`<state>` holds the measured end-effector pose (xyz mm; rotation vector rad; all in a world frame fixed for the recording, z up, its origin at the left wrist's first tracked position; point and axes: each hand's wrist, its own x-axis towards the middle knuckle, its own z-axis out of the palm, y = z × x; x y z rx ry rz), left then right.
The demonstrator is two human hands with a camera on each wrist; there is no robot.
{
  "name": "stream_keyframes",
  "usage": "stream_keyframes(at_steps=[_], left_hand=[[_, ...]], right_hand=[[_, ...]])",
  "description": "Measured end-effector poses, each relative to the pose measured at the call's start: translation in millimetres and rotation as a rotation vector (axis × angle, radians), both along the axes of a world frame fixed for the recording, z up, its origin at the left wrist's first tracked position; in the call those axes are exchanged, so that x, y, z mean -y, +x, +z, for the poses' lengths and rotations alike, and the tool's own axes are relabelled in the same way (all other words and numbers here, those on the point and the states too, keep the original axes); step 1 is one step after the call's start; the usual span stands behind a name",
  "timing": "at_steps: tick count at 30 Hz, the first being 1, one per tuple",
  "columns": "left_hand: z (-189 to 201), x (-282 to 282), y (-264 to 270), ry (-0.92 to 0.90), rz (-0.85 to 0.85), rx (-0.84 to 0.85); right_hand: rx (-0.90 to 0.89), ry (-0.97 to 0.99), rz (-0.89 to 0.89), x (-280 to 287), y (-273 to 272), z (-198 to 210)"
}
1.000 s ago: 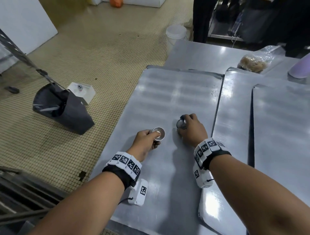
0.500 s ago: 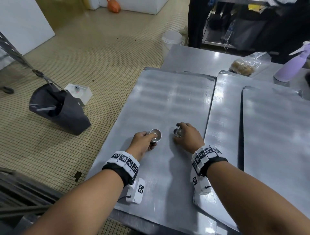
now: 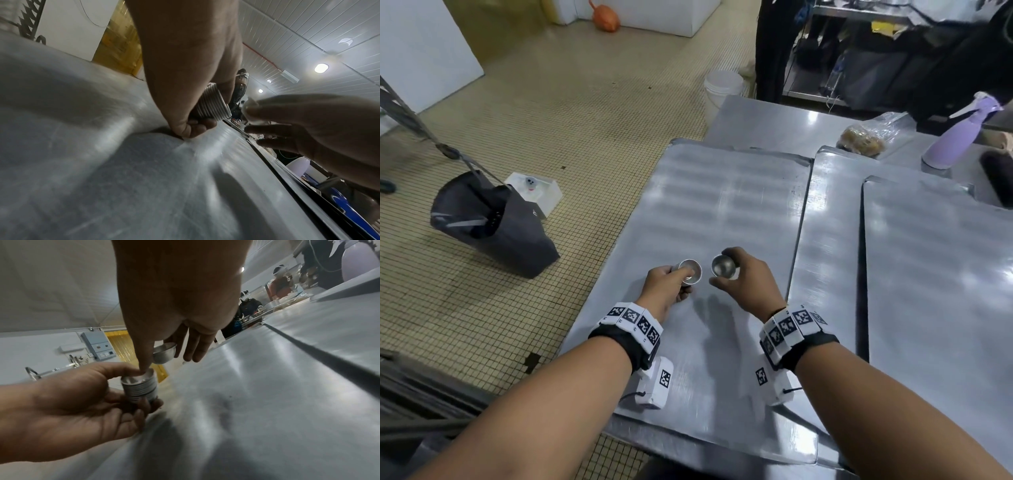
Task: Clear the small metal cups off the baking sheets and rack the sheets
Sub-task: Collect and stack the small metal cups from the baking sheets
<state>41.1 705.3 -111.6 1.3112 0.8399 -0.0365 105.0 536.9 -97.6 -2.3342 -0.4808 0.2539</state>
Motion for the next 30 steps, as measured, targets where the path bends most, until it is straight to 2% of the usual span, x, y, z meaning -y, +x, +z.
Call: stream_keyframes(at_steps=[4,9,15,18,24,27,30], left_hand=[[7,4,2,-0.131,0.054,0.022],[11,15,9,-0.248,0.008,0.083],[17,39,13,-0.206,-0.087,0.104],[17,58,16,-0.116,-0.173,0.079],[23,107,32,0.028,-0.254,0.032],[28,147,40,0.109,-0.292,0.014],[33,200,45,0.121,-0.334,0.07]], right_hand=[[0.017,0.119,0.031,-15,-14,7],[0.03,0.083,0.03,-19,-21,6],[0.031,0.108,-0.043,3,-23,8],[0.016,0.09,-0.055,23,-22,8],[-0.081,0.028,-0.037,100,-14,14],[-0.07,-0.003,-0.12,165,-6,23],[-0.025,-0.034,-0.213,240,1,32]])
